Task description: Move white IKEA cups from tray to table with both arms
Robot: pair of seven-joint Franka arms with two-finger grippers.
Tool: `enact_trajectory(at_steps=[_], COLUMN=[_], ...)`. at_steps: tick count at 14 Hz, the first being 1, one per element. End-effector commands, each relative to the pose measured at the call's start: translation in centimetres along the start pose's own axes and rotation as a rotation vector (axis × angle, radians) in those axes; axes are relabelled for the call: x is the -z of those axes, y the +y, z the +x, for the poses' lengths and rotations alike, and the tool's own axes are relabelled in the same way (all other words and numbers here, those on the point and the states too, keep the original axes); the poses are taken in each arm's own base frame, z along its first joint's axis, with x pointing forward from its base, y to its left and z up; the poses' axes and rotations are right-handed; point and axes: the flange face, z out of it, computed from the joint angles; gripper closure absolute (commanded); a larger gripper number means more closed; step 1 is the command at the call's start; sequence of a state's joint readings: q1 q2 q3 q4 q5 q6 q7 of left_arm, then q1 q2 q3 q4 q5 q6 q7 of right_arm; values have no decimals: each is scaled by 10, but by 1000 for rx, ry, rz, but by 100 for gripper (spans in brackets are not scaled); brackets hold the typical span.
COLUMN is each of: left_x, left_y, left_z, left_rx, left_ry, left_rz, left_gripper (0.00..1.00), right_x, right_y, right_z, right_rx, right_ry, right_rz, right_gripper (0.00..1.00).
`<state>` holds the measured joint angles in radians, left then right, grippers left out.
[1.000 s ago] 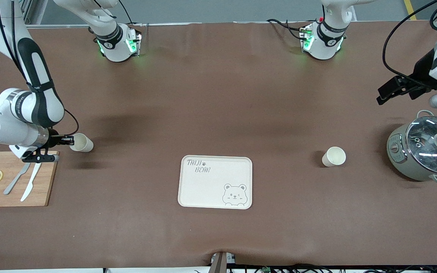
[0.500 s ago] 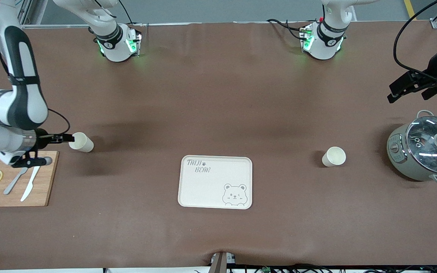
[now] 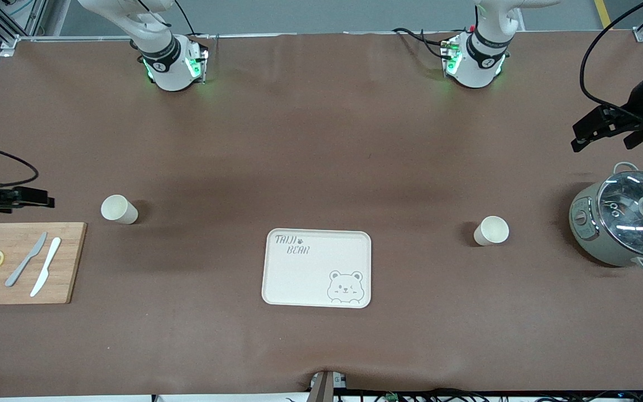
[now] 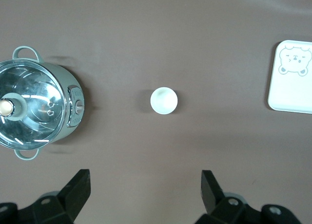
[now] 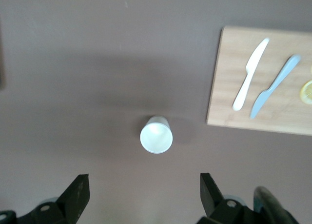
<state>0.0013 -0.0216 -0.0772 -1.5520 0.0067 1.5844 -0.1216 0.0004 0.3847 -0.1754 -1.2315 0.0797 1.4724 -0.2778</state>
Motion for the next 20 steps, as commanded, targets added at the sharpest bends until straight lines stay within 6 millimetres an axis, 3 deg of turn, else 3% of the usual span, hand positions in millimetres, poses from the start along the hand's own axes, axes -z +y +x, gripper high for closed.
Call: enact_trajectory(at_steps=[1, 3, 6, 10, 13, 20], left_x=[2, 2, -3, -3, -12, -11], left_y=[-1, 0, 2, 2, 5, 7], left_z=[2, 1, 4, 4, 9, 8], left_rx=[-12, -9, -10, -10, -14, -12], left_ry=[-8, -8, -15, -12, -24, -26], left_rz=[16, 10, 7, 5, 5, -24], left_gripper=[0, 0, 0, 0, 0, 0], right_x=[64, 79, 83, 93, 80, 87], right_y=[-16, -49, -63, -71, -59, -54], right_z=[-24, -46, -81, -113, -118, -123], right_rx=[24, 62, -114, -126, -161, -151], right_ry=[92, 32, 6, 12, 16, 17], right_rz=[-8, 8, 27, 35, 54, -26], right_gripper=[0, 0, 0, 0, 0, 0])
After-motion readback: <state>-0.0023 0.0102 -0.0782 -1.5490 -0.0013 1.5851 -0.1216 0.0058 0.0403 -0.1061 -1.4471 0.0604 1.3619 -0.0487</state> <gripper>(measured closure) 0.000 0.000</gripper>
